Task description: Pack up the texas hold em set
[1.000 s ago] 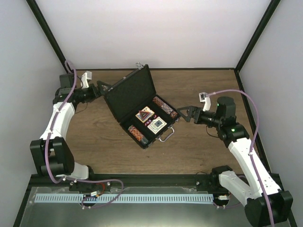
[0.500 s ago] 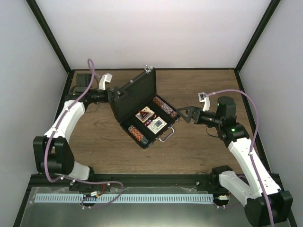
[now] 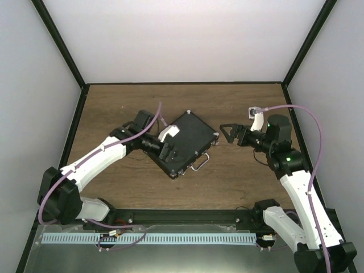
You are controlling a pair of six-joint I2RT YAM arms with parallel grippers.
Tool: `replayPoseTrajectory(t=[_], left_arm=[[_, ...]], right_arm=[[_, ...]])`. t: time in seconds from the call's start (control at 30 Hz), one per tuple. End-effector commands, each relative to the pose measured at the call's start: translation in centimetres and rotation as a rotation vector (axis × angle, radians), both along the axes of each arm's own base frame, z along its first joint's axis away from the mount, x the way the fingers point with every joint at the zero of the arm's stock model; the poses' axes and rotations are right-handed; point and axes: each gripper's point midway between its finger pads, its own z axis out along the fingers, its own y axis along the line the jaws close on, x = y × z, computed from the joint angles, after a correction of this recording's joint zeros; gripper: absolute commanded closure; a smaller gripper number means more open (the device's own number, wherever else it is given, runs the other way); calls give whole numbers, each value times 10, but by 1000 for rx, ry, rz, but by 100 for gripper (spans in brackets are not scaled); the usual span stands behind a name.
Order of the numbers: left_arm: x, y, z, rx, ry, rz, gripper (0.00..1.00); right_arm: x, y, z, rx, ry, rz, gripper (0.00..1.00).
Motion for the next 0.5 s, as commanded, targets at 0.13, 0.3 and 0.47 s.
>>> replayPoseTrajectory(t=[0.13,0.3,0.47], left_arm=[[38,3,10,117,-146,142,0],[104,20,-26,330,-170,292,0],[162,33,-41,394,-191,361,0]], right_arm=[[-2,-5,-15,20,41,-37,0],[-1,2,-40,94,116,-31,0],[4,13,-86,155,260,-3,4]])
